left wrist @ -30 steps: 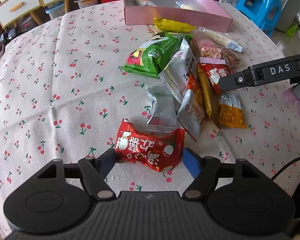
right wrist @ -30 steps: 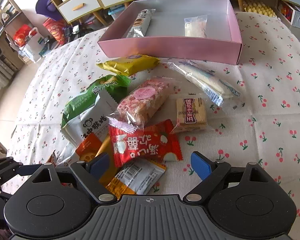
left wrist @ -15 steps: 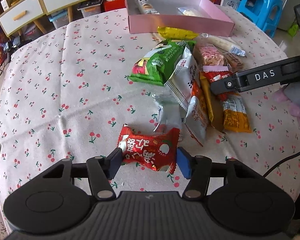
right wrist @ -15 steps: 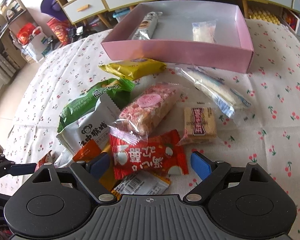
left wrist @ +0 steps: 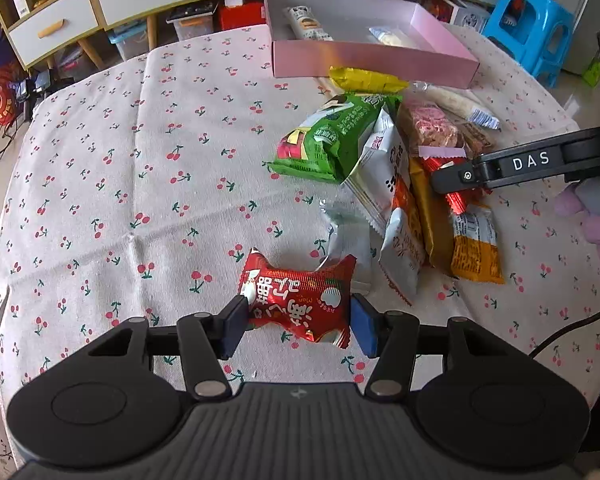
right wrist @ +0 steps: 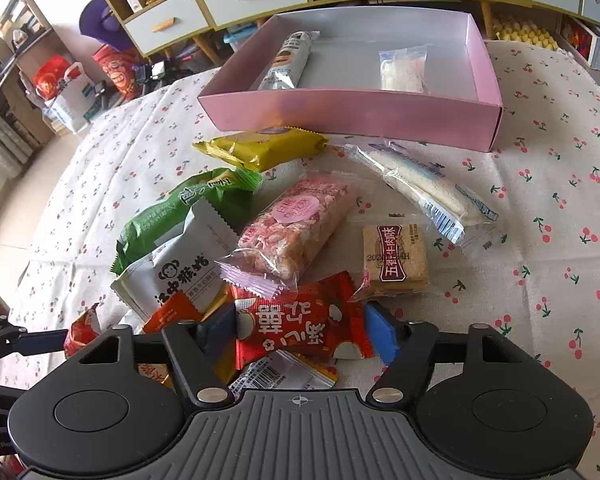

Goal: Organize snacks
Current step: 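Grasp the red candy pack with the left tool while the right tool grasps another red candy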

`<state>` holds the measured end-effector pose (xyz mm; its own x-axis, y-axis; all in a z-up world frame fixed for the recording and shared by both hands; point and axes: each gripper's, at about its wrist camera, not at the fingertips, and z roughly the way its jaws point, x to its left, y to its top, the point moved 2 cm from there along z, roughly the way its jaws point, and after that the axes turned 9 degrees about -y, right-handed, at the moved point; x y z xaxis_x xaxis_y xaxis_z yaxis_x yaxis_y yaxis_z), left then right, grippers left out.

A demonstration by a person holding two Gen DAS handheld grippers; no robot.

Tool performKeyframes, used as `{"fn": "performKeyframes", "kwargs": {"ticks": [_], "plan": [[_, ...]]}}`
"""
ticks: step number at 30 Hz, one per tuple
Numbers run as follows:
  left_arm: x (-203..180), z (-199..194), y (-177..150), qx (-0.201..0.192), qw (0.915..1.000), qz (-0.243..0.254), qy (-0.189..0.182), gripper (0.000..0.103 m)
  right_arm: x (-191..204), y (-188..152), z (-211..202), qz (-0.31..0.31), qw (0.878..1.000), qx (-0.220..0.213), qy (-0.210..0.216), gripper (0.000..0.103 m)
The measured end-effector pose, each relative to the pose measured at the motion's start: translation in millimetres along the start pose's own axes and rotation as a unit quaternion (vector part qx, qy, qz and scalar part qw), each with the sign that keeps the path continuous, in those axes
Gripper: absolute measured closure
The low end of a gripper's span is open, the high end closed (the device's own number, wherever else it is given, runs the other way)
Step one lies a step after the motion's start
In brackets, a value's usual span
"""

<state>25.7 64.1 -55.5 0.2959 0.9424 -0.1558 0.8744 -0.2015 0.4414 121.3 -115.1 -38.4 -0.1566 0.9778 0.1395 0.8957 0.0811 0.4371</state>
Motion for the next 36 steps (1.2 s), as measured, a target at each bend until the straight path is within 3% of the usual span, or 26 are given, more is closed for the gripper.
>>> {"fn": "performKeyframes", "kwargs": {"ticks": [3, 5, 6, 19, 36], "plan": [[0.8, -1.4, 0.7, -0.003, 1.0000, -0.005, -0.004, 0.052, 0.4, 0.5, -2.4, -0.002, 1.000, -0.001, 0.000, 0.041], [1.5, -2.6, 1.1, -0.006, 0.9999, -0.007, -0.004, 0.052, 1.6, 1.9, -6.8, -0.004, 1.000, -0.002, 0.008, 0.057], [2.0, -3.3, 1.0, -0.008, 0.9999, -0.008, -0.005, 0.052, 2.3, 2.9, -8.0, -0.003, 1.000, 0.003, 0.012, 0.058], [3.8, -12.7, 8.5, -0.036, 0.9990, -0.024, -0.008, 0.054, -15.3, 4.9, -14.7, 0.044, 0.998, 0.034, 0.012, 0.060], [3.8, -21.2, 23.1, -0.065, 0.9968, -0.043, -0.020, 0.055, -37.1, 7.2, -38.9, 0.079, 0.996, 0.034, 0.028, 0.064]]}}
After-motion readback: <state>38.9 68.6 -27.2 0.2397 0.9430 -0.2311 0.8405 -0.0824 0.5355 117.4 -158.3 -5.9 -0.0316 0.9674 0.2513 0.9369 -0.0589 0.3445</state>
